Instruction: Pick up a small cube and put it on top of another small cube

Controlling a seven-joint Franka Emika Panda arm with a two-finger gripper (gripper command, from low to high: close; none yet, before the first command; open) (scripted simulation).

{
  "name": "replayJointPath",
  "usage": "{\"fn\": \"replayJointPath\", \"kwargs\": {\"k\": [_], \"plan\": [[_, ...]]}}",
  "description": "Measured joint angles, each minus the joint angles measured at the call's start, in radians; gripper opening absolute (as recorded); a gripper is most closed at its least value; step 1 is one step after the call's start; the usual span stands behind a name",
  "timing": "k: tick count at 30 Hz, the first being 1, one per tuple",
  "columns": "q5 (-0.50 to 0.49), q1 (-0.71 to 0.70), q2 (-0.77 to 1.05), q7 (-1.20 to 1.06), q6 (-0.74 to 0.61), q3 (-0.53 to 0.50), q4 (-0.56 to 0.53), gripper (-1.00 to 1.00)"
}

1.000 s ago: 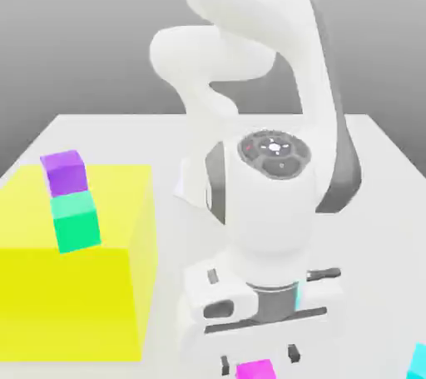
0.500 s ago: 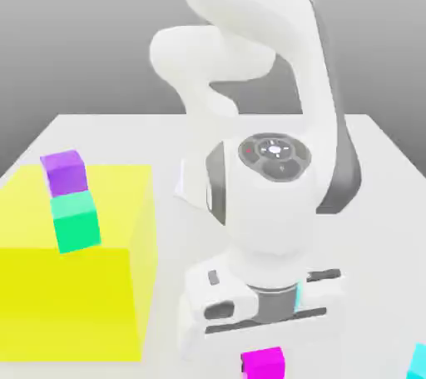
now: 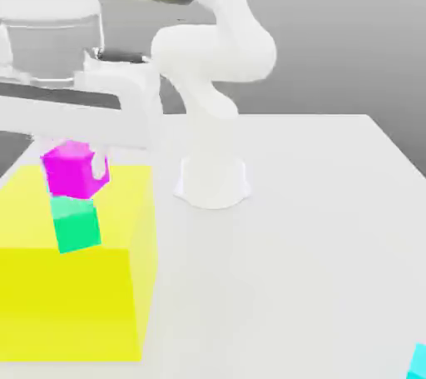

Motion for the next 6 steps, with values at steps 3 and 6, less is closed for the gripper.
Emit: {"fn": "replayJointPath", "kwargs": {"k": [3, 6], "plan": [[0.005, -0.004, 0.036, -0.004, 0.097, -0.006, -0.061, 1.0], [0.005, -0.004, 0.036, -0.004, 0.097, -0.006, -0.061, 1.0]]}}
